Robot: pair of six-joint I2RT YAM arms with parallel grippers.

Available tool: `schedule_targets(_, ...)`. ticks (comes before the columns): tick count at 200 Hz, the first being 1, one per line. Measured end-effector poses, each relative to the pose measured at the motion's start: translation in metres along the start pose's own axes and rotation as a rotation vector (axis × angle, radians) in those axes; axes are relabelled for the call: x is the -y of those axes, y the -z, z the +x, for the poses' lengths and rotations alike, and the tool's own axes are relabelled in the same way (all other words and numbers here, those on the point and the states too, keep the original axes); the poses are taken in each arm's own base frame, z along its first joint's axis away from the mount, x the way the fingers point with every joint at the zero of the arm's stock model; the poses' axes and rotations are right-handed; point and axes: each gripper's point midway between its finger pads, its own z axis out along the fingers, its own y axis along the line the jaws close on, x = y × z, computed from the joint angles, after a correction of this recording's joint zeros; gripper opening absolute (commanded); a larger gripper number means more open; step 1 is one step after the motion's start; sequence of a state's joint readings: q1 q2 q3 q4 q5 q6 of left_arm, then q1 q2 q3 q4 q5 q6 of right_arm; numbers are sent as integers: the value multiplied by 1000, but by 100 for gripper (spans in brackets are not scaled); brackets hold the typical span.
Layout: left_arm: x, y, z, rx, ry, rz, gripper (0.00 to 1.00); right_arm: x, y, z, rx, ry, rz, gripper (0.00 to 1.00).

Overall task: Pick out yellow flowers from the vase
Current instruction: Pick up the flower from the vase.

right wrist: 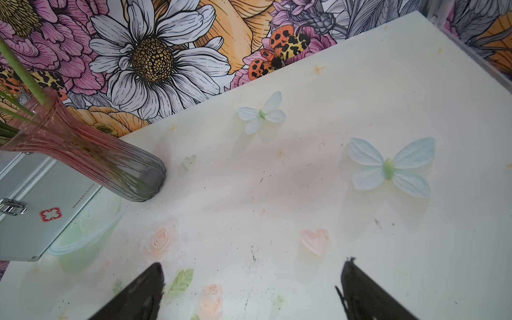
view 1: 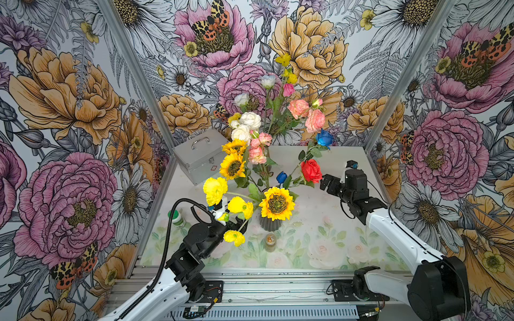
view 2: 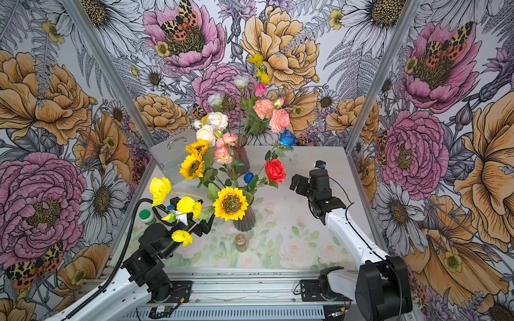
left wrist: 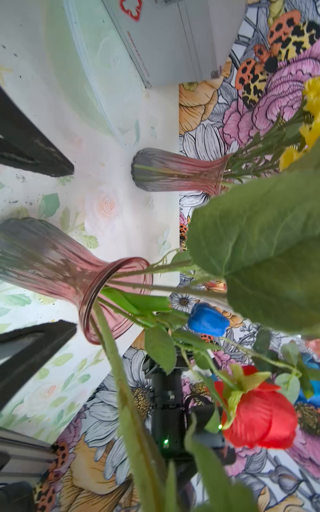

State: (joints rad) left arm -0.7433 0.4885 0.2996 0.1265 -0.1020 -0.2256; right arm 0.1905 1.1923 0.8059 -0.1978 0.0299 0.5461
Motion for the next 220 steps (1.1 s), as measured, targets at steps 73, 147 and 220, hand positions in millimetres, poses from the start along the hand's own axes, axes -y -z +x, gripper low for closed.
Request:
schedule_targets(73, 43, -11, 17, -88, -121, 83, 79, 1, -4, 4, -15, 0, 5, 100)
schedule_targets(147, 65, -25, -32, 20, -211, 71, 64, 0, -7, 9, -38, 1, -8, 100)
schedule_targets(220, 68, -30, -45, 49, -271, 57, 32, -1, -12, 15, -63, 1, -13, 99)
